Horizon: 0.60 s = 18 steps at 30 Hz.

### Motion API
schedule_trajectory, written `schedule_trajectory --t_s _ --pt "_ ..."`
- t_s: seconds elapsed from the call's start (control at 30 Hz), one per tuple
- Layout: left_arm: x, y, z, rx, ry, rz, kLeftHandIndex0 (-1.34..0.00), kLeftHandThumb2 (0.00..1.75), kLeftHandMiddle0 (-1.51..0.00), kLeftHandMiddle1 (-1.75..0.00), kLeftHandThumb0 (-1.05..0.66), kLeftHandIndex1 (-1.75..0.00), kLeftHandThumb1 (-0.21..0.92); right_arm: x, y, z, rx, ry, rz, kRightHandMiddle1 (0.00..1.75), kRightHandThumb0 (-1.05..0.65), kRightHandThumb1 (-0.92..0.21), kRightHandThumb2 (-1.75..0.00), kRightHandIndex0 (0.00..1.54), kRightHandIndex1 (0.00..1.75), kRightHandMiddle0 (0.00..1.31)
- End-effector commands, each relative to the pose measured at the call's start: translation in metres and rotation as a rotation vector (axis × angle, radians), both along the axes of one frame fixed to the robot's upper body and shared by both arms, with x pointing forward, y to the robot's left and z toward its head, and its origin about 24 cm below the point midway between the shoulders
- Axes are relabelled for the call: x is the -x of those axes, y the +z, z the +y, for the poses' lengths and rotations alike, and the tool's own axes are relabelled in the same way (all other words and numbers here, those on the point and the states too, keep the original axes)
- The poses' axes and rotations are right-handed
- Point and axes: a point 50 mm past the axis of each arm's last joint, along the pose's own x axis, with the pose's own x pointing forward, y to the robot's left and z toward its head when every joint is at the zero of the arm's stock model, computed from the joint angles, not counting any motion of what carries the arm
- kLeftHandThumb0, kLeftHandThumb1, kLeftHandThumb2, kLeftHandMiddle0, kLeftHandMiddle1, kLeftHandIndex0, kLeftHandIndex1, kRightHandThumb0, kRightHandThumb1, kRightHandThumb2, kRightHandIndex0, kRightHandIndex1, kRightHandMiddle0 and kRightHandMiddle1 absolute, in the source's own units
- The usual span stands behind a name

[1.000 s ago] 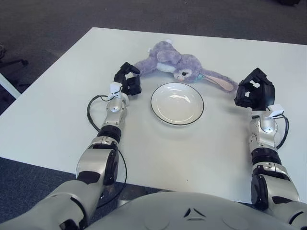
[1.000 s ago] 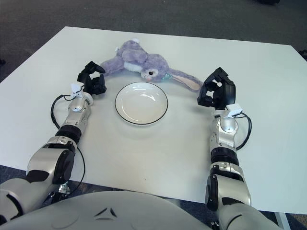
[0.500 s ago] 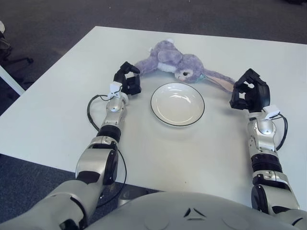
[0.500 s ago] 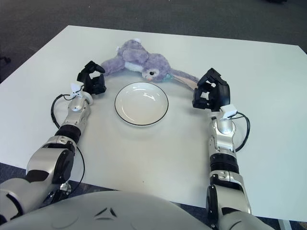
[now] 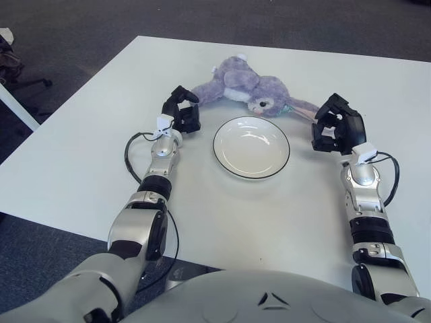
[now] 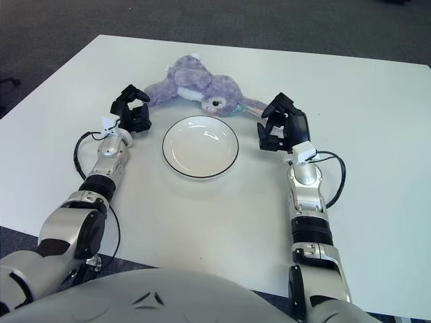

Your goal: Put the doll into the plate.

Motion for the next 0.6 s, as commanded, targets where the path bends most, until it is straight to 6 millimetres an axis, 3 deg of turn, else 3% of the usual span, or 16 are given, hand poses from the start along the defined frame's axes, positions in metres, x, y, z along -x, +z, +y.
schedule_trajectory --t_s 0.0,0.2,0.57 --pt "0.035 -0.055 0.001 -0.008 0.013 0.189 -0.54 1.21 -1.28 -1.75 -0.45 -1.75 0.41 -0.008 0.019 0.002 0.085 0.0 -0.03 1.66 -0.08 -0.18 -1.45 0.8 1.75 0.55" --pt "0.035 -0.056 0.001 -0.002 0.015 0.191 -0.53 1.2 -1.27 -1.75 -0.45 -1.75 0.41 -0.012 0.032 0.007 0.161 0.006 -0.033 1.66 -0.02 -0.12 -1.52 0.78 1.75 0.56" --pt "0.036 -0.056 0.003 -0.006 0.009 0.191 -0.53 1.19 -1.26 -1.75 -0.45 -1.75 0.42 -0.018 0.049 0.016 0.303 0.017 -0.059 1.71 -0.01 -0.12 -1.55 0.78 1.75 0.52"
